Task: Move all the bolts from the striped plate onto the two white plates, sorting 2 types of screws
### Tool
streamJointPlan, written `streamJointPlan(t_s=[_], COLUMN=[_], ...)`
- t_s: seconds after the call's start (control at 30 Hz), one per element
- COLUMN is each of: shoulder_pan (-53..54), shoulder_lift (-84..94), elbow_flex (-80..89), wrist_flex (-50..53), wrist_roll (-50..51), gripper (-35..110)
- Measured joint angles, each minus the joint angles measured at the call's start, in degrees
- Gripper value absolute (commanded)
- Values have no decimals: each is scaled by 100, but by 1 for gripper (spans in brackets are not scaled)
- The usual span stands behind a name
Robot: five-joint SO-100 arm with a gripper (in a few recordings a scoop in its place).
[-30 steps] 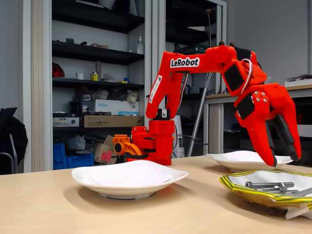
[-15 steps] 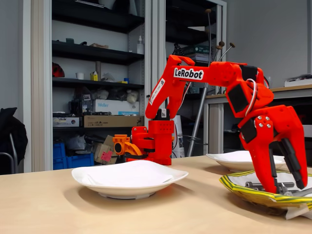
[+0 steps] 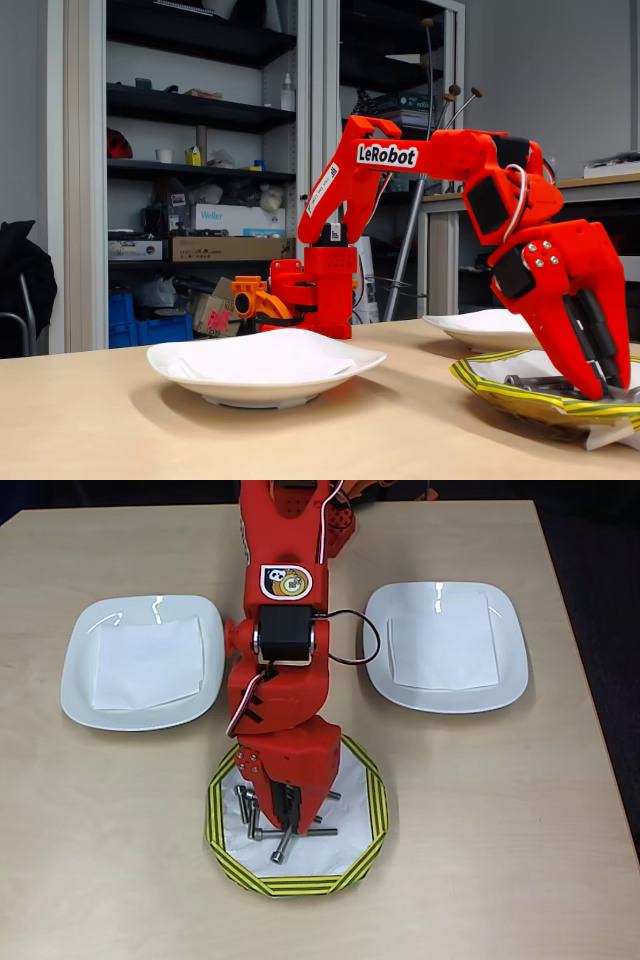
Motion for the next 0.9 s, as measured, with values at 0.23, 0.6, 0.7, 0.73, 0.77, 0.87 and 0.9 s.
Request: streamJointPlan(t_s=[0.23, 0.6, 0.7, 0.73, 0.77, 0.87, 0.9], shoulder_pan=[53, 747, 1063, 1151, 1239, 1424, 1512], shoulder_lift=[26, 1380, 1907, 2092, 2303, 2821, 2988], elbow_flex=[-703, -694, -255, -62, 123, 712, 932], wrist_flex=[976, 2892, 3278, 3366, 3410, 3454, 3428], wrist_roll=[-879, -2162, -2391, -2487, -2584, -2751, -2821], gripper=[0, 0, 0, 0, 0, 0, 0])
